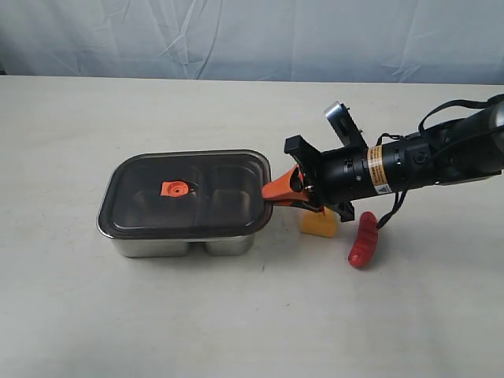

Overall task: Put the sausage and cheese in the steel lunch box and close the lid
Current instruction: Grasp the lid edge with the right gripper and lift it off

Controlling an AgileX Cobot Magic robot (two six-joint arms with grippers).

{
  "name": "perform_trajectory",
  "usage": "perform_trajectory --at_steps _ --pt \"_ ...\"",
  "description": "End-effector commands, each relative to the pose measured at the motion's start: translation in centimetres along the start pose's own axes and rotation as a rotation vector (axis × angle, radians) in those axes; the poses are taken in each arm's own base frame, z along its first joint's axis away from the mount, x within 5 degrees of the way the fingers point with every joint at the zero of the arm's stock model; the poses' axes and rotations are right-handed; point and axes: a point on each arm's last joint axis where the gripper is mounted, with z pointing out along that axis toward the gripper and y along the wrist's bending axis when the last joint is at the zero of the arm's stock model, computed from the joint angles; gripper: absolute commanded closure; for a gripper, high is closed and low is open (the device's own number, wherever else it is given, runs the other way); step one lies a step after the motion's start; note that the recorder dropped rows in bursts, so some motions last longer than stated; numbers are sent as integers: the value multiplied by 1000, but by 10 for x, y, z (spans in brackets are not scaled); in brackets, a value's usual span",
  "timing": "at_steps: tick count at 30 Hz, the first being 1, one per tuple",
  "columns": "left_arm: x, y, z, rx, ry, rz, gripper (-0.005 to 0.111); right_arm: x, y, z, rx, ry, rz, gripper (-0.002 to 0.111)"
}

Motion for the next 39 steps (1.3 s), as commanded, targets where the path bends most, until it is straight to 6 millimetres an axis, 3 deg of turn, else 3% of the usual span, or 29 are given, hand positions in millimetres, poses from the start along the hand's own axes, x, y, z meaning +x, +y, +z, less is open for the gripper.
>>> perform_trajectory --at_steps 1,6,10,15,19,23,28,35,39 --pt "-1 0 0 -5 -17 0 58 1 9 -3 -48 25 -12 108" --pt "-1 0 0 -5 -17 0 58 4 27 -9 -159 48 -26 108" --pt "-1 0 0 -5 -17 0 58 4 59 -25 -339 20 -146 108" --pt "-1 0 0 -5 -17 0 58 9 109 -60 -455 -83 -342 108" --pt "-1 0 0 -5 -17 0 58 24 152 -97 -490 -168 -507 108" --pt "-1 0 0 -5 -17 0 58 36 171 -122 -361 -263 -640 108" --pt "-1 0 0 -5 -17 0 58 51 181 -158 -41 -405 -771 108" --pt "-1 0 0 -5 -17 0 58 65 196 -208 104 -711 -908 108" --pt "-1 0 0 -5 -17 0 58 66 197 -224 183 -801 -976 108"
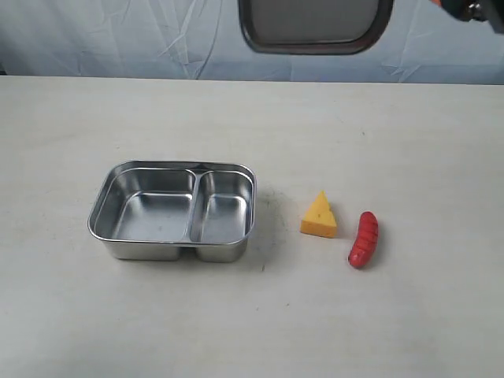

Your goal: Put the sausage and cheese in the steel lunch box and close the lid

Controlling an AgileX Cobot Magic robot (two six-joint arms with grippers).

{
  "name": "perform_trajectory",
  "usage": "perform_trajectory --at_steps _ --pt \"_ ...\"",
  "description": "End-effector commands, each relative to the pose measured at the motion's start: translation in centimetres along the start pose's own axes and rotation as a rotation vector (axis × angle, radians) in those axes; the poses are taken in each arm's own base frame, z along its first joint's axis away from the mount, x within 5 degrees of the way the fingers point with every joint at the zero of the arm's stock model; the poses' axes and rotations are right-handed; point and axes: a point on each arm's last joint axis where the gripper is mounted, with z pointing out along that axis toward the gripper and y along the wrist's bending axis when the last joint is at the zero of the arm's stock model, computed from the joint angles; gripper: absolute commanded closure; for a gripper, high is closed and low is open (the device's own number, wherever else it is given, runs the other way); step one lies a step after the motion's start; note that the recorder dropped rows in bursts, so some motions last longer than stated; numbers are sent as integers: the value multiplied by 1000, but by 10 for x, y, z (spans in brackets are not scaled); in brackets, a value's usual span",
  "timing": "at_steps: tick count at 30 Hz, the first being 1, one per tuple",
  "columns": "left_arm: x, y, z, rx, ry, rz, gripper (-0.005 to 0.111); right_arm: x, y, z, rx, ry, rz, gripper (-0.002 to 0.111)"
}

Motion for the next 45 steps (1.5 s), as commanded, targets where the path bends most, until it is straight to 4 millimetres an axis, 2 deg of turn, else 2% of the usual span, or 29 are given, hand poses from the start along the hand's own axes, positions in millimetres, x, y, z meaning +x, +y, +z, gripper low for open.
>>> perform_trajectory --at_steps 1,3,6,11,13,16,17,19,22,27,38,42,45 --pt "-1 0 0 -5 -17 0 58 -9 -8 -13 112 -65 -92 108" --pt "-1 0 0 -5 -17 0 58 -10 -15 -16 180 -82 -127 108" --pt "-1 0 0 -5 -17 0 58 -11 -34 -21 371 -108 -199 108" --pt "-1 0 0 -5 -17 0 58 -8 -76 -50 944 -113 -360 108" --pt "-1 0 0 -5 -17 0 58 -1 -90 -67 1192 13 -379 108" --pt "-1 0 0 -5 -17 0 58 16 -105 -85 1441 490 -504 108" --pt "-1 0 0 -5 -17 0 58 19 -106 -85 1444 551 -510 108" --pt "-1 0 0 -5 -17 0 58 17 -103 -82 1401 539 -480 108" --pt "-1 0 0 -5 -17 0 58 25 -96 -70 1251 627 -477 108" --pt "-1 0 0 -5 -17 0 58 59 -90 -54 996 873 -582 108" --pt "-1 -1 0 16 -18 3 58 141 -56 -30 589 989 -535 108" --pt "-1 -1 0 16 -18 3 58 165 -45 -26 426 1095 -560 108" --pt "-1 -1 0 16 -18 3 58 177 -38 -21 345 1162 -491 108"
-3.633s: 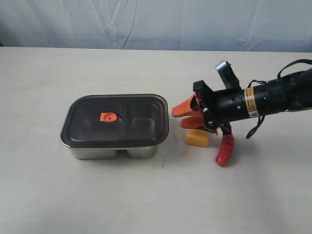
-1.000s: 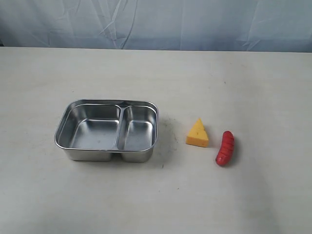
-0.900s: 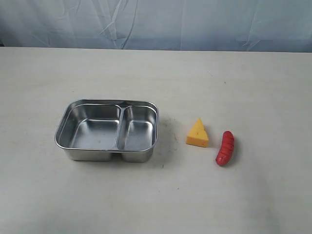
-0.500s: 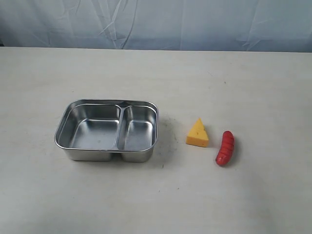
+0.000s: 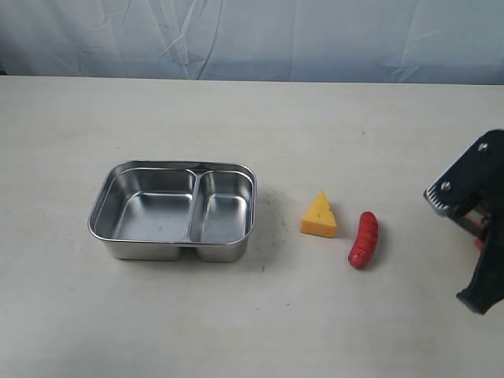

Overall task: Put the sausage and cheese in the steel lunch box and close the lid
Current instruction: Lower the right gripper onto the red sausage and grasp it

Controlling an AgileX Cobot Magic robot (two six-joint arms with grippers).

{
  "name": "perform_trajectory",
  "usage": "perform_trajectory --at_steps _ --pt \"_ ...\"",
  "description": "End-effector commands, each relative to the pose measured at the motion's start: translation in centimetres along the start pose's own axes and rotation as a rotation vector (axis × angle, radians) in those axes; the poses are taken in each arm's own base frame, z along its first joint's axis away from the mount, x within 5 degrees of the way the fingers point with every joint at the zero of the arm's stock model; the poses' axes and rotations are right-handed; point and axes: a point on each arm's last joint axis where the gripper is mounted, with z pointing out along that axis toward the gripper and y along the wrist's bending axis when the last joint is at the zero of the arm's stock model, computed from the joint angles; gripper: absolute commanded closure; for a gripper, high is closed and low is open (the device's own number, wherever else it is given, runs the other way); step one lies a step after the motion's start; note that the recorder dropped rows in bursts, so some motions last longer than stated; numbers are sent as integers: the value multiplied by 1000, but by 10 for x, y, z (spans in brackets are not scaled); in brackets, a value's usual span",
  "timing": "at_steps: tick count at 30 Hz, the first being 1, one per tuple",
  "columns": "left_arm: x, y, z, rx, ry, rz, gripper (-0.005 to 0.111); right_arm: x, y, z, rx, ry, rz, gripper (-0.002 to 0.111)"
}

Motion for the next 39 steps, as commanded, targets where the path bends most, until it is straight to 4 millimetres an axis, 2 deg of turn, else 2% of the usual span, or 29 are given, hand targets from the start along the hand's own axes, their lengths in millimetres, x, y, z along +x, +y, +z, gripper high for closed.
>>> perform_trajectory --at_steps 1,8,10,15,18,25,28,39 --pt "-1 0 0 4 -18 1 58 -2 18 10 -149 51 -13 108" --pt "-1 -1 0 14 -18 3 58 -5 35 30 -289 162 63 105" --pt "-1 -1 0 14 -18 3 58 -6 40 34 -312 182 69 97" --pt "-1 -1 0 14 -18 3 58 -9 48 37 -377 210 126 62" --pt "-1 -1 0 14 -18 3 58 -17 47 32 -411 206 175 49" --pt "-1 -1 0 14 -18 3 58 -55 34 7 -489 118 294 50" --pt "-1 -1 0 14 -18 3 58 -64 33 -1 -526 99 329 50" --pt "-1 -1 0 14 -18 3 58 -32 46 5 -561 337 261 50"
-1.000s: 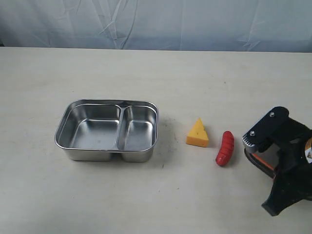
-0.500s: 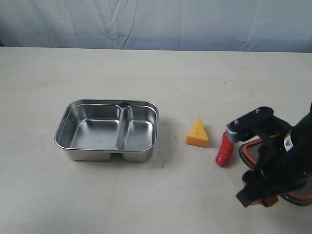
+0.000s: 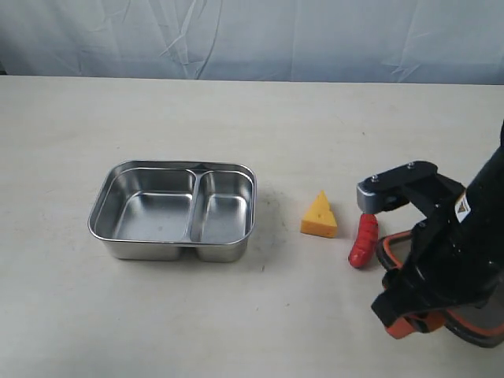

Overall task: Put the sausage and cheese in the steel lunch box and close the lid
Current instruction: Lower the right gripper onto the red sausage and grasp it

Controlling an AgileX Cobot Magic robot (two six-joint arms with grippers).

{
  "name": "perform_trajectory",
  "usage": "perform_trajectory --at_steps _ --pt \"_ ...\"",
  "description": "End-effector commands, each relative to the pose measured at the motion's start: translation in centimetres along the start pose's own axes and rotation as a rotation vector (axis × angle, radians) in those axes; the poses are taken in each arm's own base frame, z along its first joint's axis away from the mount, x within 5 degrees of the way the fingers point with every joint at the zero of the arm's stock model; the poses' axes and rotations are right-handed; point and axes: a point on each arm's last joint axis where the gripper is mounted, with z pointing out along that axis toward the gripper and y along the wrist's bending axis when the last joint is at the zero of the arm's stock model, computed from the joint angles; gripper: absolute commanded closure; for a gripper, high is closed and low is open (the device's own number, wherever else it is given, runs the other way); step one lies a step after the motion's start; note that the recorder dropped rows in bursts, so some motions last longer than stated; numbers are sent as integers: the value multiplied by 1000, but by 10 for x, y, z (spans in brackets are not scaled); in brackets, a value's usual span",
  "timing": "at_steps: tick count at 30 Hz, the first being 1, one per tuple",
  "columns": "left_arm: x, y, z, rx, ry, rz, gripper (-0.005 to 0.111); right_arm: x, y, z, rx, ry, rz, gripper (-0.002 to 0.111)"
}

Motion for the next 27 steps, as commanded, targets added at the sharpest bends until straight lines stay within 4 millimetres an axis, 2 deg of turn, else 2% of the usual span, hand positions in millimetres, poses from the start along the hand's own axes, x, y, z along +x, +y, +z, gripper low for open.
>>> perform_trajectory --at_steps 1,6,11,17,24,27 --pt "-1 0 0 5 -18 1 58 14 -2 11 0 82 19 50" --pt "-1 0 0 5 -18 1 58 21 -7 26 38 65 70 50" --pt "-1 0 0 5 -18 1 58 12 -10 22 80 -5 87 50" --pt "-1 0 0 5 -18 1 58 -22 -15 19 91 -277 256 50" --pt "-1 0 0 5 -18 1 58 -61 -26 56 110 -177 423 50" --pt "-1 0 0 5 -18 1 58 -76 -32 65 154 -153 488 50"
